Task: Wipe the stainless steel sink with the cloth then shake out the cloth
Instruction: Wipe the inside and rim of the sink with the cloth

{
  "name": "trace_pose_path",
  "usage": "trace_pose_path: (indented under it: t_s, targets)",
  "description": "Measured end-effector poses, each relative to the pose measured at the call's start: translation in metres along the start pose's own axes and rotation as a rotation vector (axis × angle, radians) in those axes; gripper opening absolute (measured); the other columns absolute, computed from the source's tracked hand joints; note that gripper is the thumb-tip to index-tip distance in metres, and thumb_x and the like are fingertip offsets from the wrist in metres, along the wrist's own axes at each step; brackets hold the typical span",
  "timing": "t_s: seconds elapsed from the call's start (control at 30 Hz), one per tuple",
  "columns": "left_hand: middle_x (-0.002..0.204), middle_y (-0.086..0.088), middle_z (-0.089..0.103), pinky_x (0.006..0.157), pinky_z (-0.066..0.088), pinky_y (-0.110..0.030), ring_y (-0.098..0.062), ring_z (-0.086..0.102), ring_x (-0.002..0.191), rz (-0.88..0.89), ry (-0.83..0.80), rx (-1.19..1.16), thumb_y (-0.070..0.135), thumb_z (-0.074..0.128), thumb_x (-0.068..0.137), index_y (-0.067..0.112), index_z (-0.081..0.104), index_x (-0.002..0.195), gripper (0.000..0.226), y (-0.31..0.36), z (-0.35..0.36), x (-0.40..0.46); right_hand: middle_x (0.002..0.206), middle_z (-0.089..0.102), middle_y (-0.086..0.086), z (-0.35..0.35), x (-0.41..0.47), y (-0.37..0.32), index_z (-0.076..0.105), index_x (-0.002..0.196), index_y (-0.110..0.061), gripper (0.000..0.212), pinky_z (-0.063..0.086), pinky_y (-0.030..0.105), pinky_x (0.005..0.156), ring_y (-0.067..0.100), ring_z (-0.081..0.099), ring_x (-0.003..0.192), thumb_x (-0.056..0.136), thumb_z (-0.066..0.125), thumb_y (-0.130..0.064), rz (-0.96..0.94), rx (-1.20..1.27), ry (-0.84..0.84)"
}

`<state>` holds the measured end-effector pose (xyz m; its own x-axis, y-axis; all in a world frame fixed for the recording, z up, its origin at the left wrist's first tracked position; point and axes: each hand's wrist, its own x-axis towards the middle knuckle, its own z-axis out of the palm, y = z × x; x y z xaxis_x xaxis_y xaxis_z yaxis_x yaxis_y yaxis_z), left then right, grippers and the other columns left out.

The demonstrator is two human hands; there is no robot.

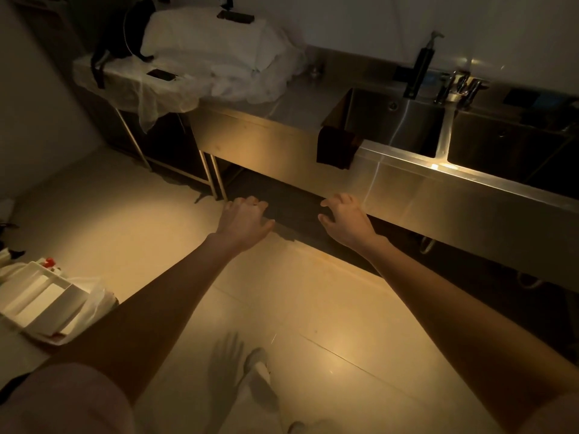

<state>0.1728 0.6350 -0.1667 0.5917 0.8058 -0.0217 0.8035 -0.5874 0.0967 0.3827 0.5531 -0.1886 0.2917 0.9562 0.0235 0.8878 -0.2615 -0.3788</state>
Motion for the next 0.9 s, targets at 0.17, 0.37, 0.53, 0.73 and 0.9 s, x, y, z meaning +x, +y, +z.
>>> trace_pose_path:
  t_s: [0.17,0.37,0.53,0.73,0.9]
  targets:
    - [0.142,-0.008,0.046,0.109,0.031,-0.046,-0.027,0.040,0.132,0.026,-0.085,0.061,0.049,0.043,0.097,0.019,0.040,0.143,0.055,-0.014,0.006,0.052,0.142,0.043,0.007,0.010,0.045,0.003,0.049,0.135,-0.019,0.042,0.034,0.045,0.111,0.027,0.035,0.135,0.096,0.053,-0.034,0.038,-0.011,-0.024]
    - [0.140,-0.007,0.047,0.109,0.032,-0.046,-0.027,0.041,0.130,0.086,-0.036,0.060,0.048,0.045,0.096,0.017,0.043,0.141,0.054,-0.052,-0.013,0.136,0.147,0.036,0.011,0.011,0.126,-0.019,0.048,0.135,-0.019,0.041,0.035,0.047,0.110,0.030,0.031,0.137,0.097,0.050,-0.034,0.064,-0.067,0.025]
    - [0.133,-0.007,0.054,0.105,0.038,-0.045,-0.027,0.048,0.123,0.183,0.039,0.056,0.046,0.047,0.096,0.017,0.050,0.135,0.050,-0.074,-0.017,0.203,0.149,0.034,0.011,0.007,0.180,-0.027,0.045,0.138,-0.017,0.043,0.033,0.042,0.111,0.030,0.030,0.138,0.097,0.051,-0.029,0.115,-0.046,0.121]
    - [0.129,-0.007,0.057,0.102,0.038,-0.043,-0.026,0.050,0.120,0.272,0.006,0.066,0.046,0.048,0.095,0.015,0.055,0.129,0.047,-0.081,0.005,0.254,0.148,0.036,0.009,0.033,0.207,-0.004,0.046,0.137,-0.019,0.044,0.036,0.041,0.108,0.029,0.033,0.137,0.097,0.051,-0.034,0.239,-0.071,0.092]
    - [0.128,-0.008,0.057,0.100,0.036,-0.042,-0.027,0.050,0.119,0.296,0.002,0.058,0.043,0.049,0.095,0.014,0.055,0.128,0.045,-0.084,0.012,0.304,0.149,0.036,0.008,0.040,0.238,0.021,0.045,0.138,-0.019,0.044,0.038,0.042,0.107,0.030,0.034,0.136,0.097,0.050,-0.035,0.325,-0.092,0.072]
